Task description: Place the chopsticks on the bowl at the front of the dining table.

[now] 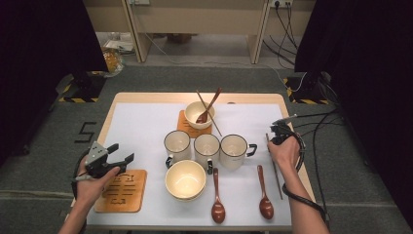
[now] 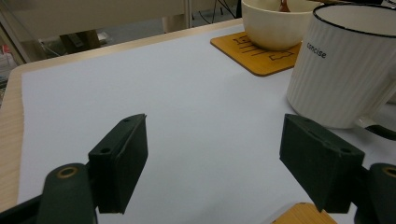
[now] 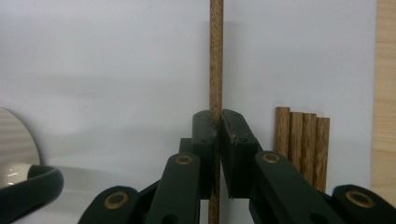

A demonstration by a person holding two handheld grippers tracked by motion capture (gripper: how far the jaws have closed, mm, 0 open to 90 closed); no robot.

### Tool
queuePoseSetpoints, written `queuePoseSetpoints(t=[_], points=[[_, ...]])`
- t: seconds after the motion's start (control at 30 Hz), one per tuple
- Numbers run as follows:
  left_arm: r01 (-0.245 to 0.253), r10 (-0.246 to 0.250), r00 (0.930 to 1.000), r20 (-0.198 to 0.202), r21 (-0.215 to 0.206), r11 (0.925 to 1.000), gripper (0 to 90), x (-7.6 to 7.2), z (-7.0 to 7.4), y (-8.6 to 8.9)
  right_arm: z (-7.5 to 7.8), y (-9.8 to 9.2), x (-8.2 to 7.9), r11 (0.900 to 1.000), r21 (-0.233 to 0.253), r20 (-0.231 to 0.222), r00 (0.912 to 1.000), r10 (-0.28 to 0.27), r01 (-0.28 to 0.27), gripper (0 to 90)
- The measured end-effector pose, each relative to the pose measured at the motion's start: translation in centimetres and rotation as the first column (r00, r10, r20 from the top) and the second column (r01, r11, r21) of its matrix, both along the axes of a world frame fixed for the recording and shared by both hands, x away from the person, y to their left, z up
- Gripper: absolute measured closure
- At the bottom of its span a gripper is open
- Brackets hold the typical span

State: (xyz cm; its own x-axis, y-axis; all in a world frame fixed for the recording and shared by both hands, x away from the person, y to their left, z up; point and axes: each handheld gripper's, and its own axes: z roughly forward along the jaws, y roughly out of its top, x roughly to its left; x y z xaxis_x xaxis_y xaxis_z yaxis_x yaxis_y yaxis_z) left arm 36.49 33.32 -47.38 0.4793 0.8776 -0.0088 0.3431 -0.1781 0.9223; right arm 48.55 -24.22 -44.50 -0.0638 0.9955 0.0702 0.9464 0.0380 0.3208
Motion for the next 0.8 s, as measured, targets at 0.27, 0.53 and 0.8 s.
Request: queuePoseSetpoints(t=[0.27, 0.53, 0.8], points=[[0.000, 0.000, 1.0000, 0.000, -0.001, 1.0000, 23.1, -0.01, -0.01, 0.02, -0.56, 0.32, 0.41, 1.000, -0.003, -0.005, 1.0000, 0.003, -0.003, 84.1], [0.003, -0.003, 1.0000, -0.001, 0.001, 1.0000, 23.1, 0.00, -0.02, -0.02, -0.83, 0.38, 0.31, 1.000, -0.006, -0.001, 1.0000, 0.003, -0.003, 81.3], [-0.001, 0.001, 1.0000, 0.002, -0.001, 1.0000, 23.1, -0.04, 0.01, 0.04, -0.40, 0.02, -0.39, 1.000, 0.012, -0.002, 0.9999, -0.012, 0.012, 75.6]])
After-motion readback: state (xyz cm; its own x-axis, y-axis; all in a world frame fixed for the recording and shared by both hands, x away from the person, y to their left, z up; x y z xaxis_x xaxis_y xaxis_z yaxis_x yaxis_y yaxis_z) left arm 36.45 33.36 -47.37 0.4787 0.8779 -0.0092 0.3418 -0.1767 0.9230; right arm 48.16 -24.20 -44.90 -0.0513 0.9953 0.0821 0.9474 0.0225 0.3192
